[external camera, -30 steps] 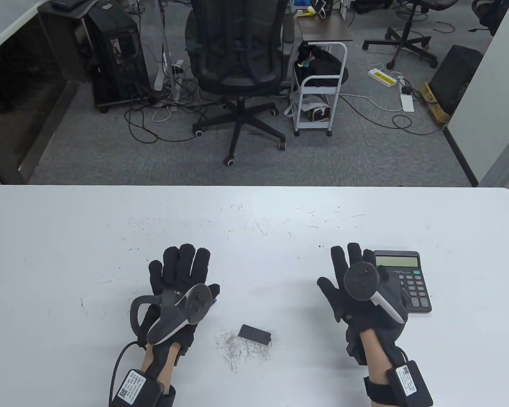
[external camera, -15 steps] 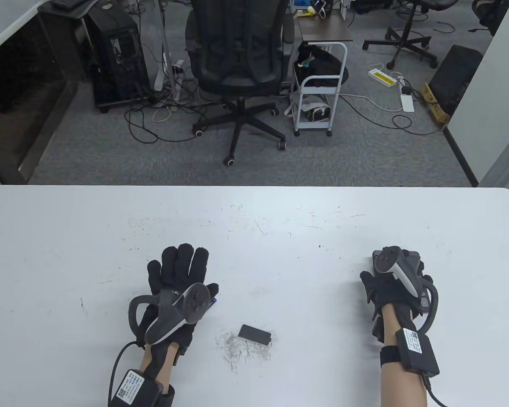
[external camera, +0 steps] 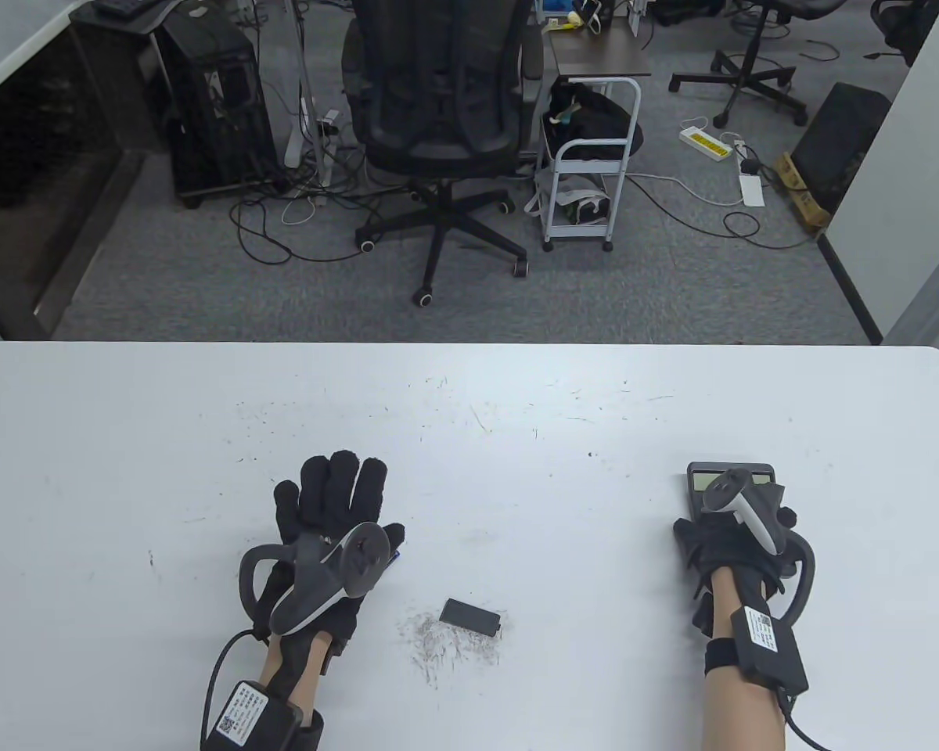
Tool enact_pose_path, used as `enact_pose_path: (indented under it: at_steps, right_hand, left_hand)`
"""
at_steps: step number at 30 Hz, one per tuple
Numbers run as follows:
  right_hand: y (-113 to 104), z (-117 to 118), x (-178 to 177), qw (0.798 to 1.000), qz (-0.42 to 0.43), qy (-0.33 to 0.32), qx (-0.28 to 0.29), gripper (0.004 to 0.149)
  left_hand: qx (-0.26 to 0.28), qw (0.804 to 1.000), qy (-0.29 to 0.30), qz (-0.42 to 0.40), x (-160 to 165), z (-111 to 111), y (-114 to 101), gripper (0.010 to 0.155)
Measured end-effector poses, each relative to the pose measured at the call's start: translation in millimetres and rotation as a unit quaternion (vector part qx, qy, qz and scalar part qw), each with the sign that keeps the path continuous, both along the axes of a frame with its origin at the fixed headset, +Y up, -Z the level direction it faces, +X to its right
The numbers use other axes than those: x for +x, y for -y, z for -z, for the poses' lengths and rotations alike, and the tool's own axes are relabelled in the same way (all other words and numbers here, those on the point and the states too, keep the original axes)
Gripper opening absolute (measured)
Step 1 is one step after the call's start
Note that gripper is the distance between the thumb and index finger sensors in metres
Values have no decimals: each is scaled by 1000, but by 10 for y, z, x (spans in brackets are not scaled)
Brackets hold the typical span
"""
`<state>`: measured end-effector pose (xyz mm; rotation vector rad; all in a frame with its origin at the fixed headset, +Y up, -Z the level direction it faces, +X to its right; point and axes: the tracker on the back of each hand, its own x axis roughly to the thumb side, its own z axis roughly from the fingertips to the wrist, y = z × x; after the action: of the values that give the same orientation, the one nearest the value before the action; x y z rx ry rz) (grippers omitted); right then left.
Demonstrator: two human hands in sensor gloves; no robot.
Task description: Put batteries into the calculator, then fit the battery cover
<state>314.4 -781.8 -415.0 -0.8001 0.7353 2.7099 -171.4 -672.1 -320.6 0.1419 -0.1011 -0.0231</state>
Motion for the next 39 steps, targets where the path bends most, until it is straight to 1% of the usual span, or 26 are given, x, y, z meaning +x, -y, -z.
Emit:
enact_pose_path:
  at_steps: [4,8,10,16,21,23,24,25,28,30,34,39]
  right_hand:
    - [-50,57,-19,1000,16,3,-6,92]
    - [-103,104,-57,1000,15,3,-11,97]
    - [-110,126,-101,1000,-1,-2,-13,97]
    - [-122,158,-237,998,-67,-9,-9,89]
    - [-136,137,-270,993,-113,-3,20,85]
    - [-149,110,-258,988,-146,9,54,81]
    - [-158,91,-245,985,-153,16,76,80]
    - [-170,80,-243,985,-152,20,85,78]
    - [-214,57,-249,981,-177,17,84,75]
    - [-223,31,-238,981,-171,19,93,74]
    - [-254,-11,-250,976,-189,5,104,72]
    - [-413,-81,-354,979,-165,-18,116,70]
  left_hand:
    - [-3,1000,-1,5,13,1,4,81]
    - [-3,1000,0,6,21,-1,1,81]
    - [-3,1000,1,7,23,0,1,81]
    - [-2,1000,2,3,20,0,-5,81]
    - [1,1000,4,-2,17,-6,-17,81]
    - [2,1000,5,-3,16,-6,-17,81]
    - [2,1000,5,-4,15,-5,-16,81]
    - [2,1000,5,-4,15,-6,-17,81]
    - [-2,1000,6,-5,12,-6,-15,81]
    - [-3,1000,6,-6,9,-9,-19,81]
    - [-1,1000,7,-11,0,-15,-27,81]
    - [2,1000,11,-16,-7,-28,-47,81]
